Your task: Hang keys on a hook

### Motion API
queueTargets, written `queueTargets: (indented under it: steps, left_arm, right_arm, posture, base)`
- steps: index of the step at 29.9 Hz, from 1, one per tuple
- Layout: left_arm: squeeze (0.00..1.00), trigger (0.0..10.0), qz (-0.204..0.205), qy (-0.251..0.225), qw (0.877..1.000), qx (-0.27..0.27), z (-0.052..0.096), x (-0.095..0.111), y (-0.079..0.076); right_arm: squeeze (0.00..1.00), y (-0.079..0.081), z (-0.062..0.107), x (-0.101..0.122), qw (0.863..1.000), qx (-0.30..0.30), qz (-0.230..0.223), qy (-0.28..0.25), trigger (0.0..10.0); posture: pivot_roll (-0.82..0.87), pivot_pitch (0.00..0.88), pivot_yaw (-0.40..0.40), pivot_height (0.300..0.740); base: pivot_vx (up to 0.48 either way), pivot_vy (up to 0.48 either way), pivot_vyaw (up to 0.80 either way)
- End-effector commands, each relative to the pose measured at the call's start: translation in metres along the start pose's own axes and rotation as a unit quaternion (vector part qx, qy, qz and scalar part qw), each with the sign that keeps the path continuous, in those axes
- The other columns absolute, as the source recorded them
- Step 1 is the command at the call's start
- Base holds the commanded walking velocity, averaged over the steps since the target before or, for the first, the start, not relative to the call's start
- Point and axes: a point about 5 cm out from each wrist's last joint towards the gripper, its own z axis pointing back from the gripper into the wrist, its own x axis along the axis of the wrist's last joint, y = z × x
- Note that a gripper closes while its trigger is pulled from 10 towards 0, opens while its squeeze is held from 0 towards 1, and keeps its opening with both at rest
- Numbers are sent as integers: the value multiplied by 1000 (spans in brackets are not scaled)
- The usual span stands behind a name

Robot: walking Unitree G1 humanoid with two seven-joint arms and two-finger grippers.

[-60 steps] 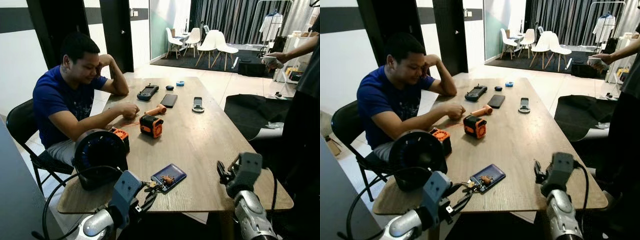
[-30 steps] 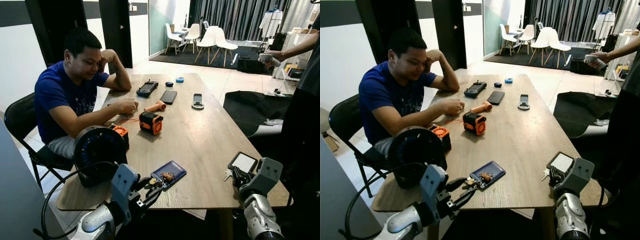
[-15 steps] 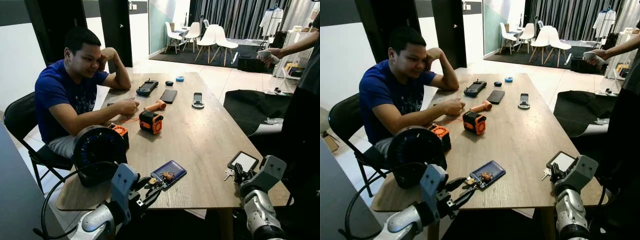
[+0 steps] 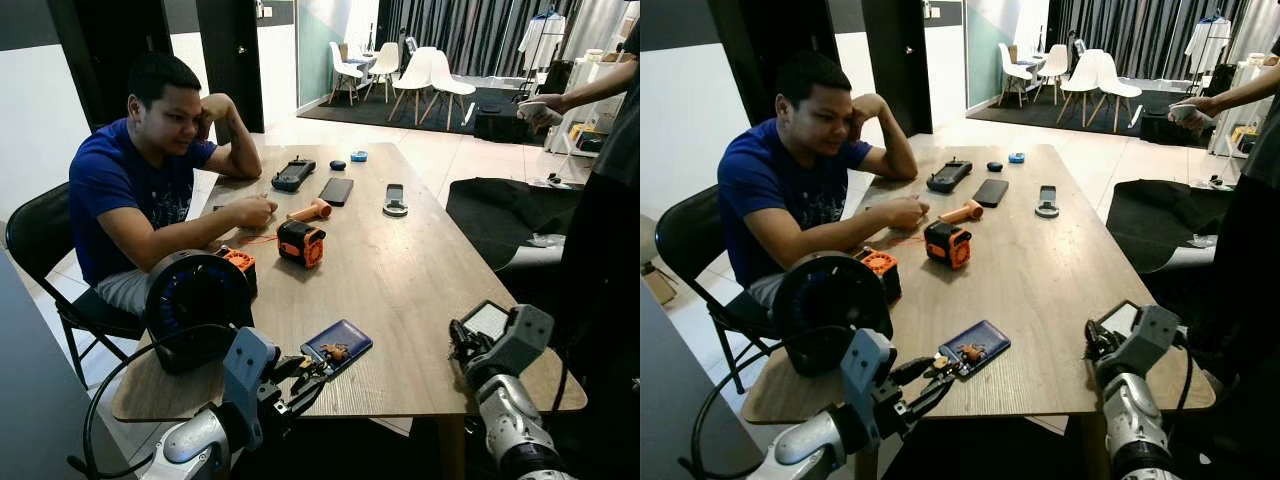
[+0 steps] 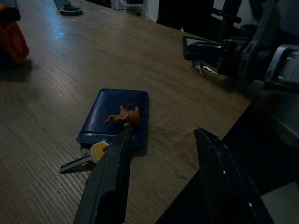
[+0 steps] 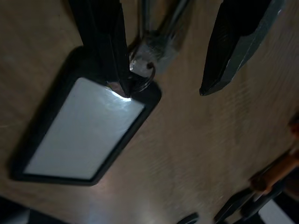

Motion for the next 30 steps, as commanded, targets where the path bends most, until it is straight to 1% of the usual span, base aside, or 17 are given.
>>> queueTargets:
  steps: [1,3,5,8,15,16,17,18,19,20,21,22,23,30]
  left_arm:
    - [0,10000,1,6,1000,-4,3,-1,-1]
    - [0,10000,2,6,1000,-6,3,-1,-1]
    - [0,10000,2,6,1000,-6,3,-1,-1]
    - [0,10000,3,8,1000,-10,4,-1,-3]
    - [0,10000,4,9,1000,-13,5,-2,-4]
    - [0,10000,3,10,1000,-14,5,-2,-4]
    - [0,10000,3,10,1000,-15,5,-2,-4]
    - [0,10000,3,10,1000,-15,5,-2,-4]
    - [0,10000,3,10,1000,-15,5,-2,-4]
    - [0,10000,3,10,1000,-15,5,-2,-4]
    - [0,10000,3,10,1000,-16,5,-2,-4]
    - [0,10000,3,10,1000,-16,5,-2,-4]
    - [0,10000,3,10,1000,-16,5,-3,-4]
    - [0,10000,2,11,1000,-17,5,-3,-5]
  right_arm:
    - [0,2,1,-9,1000,6,1,25,10000]
    - [0,4,2,-12,999,13,4,36,10000]
    - [0,4,2,-12,999,13,4,36,10000]
    - [0,3,4,-20,998,19,11,60,10000]
    - [0,3,6,-24,997,25,11,70,10000]
    - [0,3,6,-25,997,27,10,72,6314]
    - [0,3,7,-26,997,29,8,73,3451]
    - [0,3,7,-26,997,30,7,74,3451]
    - [0,3,7,-27,997,30,6,75,2745]
    - [0,3,7,-27,997,30,6,75,2745]
    - [0,3,7,-27,997,31,5,75,1412]
    - [0,3,7,-27,997,31,5,76,1412]
    - [0,3,8,-28,997,32,4,76,0]
    - [0,2,10,-31,996,33,3,80,0]
  posture:
    - [78,85,25,740]
    - [78,86,25,740]
    - [78,86,25,740]
    - [81,88,24,740]
    - [80,88,25,740]
    - [79,88,25,740]
    - [79,88,25,740]
    - [79,87,25,740]
    - [78,86,24,740]
    - [78,86,24,740]
    - [78,86,24,740]
    - [78,84,24,740]
    - [77,81,22,740]
    - [76,74,21,740]
  base:
    - [0,0,0]
    - [0,0,0]
    - [0,0,0]
    - [0,0,0]
    - [0,0,0]
    - [0,0,0]
    - [0,0,0]
    - [0,0,0]
    - [0,0,0]
    - [0,0,0]
    - [0,0,0]
    - [0,0,0]
    - [0,0,0]
    - [0,0,0]
